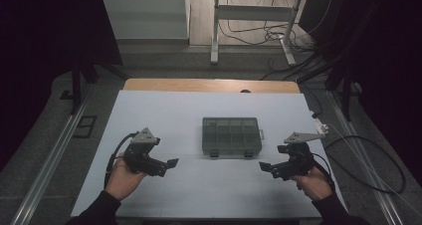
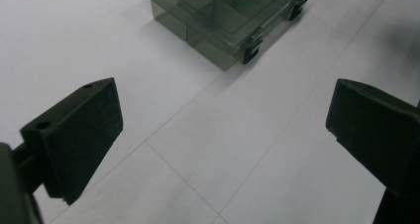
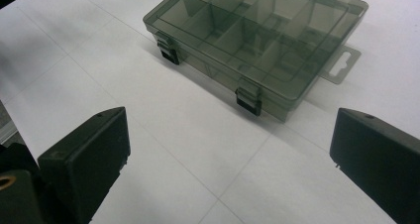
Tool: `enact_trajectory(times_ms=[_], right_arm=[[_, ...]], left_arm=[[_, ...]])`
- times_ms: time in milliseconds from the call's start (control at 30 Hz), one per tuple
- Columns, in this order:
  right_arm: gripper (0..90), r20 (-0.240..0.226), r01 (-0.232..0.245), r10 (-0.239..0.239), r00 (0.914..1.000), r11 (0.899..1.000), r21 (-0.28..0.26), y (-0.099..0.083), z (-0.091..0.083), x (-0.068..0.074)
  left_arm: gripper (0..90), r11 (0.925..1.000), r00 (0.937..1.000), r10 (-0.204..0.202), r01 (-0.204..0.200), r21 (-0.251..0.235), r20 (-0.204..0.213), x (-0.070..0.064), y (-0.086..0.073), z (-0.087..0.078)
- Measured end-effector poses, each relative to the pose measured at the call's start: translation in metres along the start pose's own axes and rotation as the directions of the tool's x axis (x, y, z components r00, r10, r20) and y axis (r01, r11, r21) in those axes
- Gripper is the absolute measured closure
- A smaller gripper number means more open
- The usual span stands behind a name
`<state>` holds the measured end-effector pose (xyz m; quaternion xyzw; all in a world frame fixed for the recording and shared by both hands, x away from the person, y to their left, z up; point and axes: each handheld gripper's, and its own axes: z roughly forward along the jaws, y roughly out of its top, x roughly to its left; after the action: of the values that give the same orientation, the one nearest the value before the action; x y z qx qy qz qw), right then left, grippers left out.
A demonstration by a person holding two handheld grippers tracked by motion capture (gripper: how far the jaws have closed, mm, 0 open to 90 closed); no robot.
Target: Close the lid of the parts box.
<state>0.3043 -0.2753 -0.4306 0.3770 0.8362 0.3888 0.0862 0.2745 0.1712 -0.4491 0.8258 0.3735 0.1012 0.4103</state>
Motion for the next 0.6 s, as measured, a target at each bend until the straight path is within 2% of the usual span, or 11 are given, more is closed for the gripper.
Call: enact_trajectory(times_ms=[600], right_arm=[[0.0, 0.034, -0.024, 0.025, 0.9991, 1.000, -0.019, -0.021, -0.020, -0.002]], left_arm=[[1.6, 0.9981, 0.9982, -0.050, 0.049, -0.037, -0.034, 0.000, -0.022, -0.028]])
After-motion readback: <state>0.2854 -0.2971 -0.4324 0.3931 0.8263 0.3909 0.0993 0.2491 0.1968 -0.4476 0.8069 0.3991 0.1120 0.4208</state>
